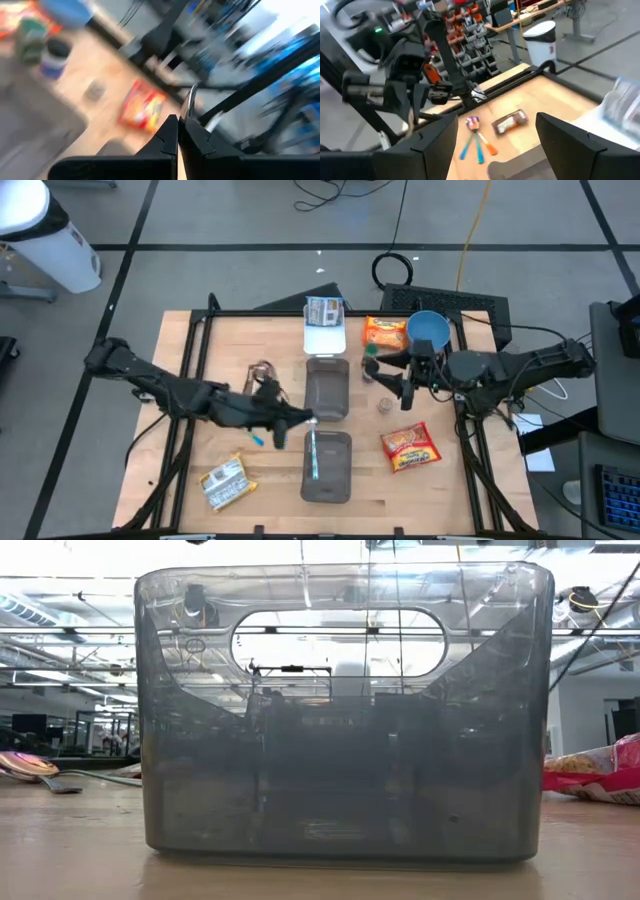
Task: Pick & Place Food Item
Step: Put the blue patterned spoon into the bottom black bin
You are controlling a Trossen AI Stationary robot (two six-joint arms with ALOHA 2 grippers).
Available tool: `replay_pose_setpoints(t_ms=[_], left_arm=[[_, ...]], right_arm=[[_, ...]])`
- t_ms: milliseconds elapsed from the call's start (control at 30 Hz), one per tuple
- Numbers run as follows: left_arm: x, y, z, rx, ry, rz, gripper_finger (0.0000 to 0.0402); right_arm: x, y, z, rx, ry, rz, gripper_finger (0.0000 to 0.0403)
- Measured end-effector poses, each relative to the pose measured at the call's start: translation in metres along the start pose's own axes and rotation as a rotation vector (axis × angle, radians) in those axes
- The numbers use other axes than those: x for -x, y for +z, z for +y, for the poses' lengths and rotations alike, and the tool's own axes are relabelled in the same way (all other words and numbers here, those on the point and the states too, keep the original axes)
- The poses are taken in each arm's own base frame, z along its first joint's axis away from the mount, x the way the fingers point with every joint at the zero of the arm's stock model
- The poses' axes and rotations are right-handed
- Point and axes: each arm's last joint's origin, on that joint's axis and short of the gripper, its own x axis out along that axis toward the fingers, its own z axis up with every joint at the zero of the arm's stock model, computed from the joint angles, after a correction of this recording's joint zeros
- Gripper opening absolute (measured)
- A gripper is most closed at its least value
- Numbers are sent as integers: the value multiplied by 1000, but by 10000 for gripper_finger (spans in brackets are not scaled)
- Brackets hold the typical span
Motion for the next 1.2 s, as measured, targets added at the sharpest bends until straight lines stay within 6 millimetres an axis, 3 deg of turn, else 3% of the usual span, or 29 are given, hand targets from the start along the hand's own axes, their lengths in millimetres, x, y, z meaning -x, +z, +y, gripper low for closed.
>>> replay_pose_setpoints(t_ms=[233, 400, 567, 833, 1000, 1200], left_arm=[[-39, 1, -28, 66, 154, 146, 4], [-69, -14, -33, 151, 166, 217, 4], [-89, -39, -26, 229, 208, 296, 4], [-101, -67, -16, 273, 299, 374, 4], [-107, -65, -4, 261, 348, 404, 4], [-113, -43, 13, 184, 348, 436, 4]], right_arm=[[0, -63, -29, -270, 166, -85, 259], [1, -89, -39, -352, 236, -137, 253], [1, -94, -41, -314, 233, -135, 248], [1, -95, -41, -284, 224, -130, 246], [1, -96, -42, -283, 220, -122, 246], [1, -97, -41, -293, 225, -109, 242]])
